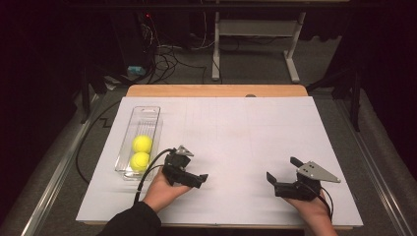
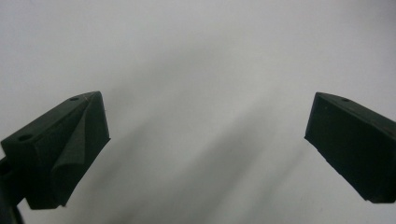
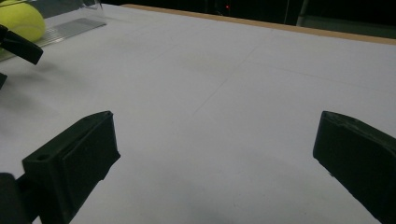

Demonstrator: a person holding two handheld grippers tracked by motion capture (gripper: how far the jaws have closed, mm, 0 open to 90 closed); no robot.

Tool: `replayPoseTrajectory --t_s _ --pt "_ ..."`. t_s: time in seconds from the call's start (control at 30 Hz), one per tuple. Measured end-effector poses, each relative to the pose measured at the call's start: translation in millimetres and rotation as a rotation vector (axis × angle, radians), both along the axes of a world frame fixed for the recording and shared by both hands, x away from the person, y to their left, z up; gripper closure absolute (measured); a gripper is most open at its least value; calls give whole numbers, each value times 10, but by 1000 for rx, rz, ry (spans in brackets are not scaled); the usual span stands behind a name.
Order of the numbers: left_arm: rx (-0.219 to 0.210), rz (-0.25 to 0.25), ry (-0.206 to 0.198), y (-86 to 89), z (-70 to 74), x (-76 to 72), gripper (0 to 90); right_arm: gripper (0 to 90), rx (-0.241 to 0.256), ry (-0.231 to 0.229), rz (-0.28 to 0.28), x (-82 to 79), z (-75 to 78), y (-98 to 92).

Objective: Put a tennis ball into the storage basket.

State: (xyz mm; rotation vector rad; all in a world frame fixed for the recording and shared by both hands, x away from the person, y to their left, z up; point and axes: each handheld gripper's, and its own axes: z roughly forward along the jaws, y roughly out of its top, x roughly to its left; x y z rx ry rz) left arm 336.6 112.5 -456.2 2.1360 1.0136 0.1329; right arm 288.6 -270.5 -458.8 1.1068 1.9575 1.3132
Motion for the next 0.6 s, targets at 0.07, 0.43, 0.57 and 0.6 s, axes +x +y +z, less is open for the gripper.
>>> replayPoseTrajectory --t_s 0.07,0.43,0.57,0.6 --pt "-41 7 -64 44 -17 -38 0 1 2 -5 0 -8 3 7" --pt "-213 30 -258 284 -83 -229 1 1 54 -39 -3 -193 42 -2" --pt "-195 3 -276 302 -106 -244 1 1 67 -45 -26 -263 42 -45" --pt "-204 4 -284 307 -104 -242 1 1 67 -45 -26 -263 42 -45"
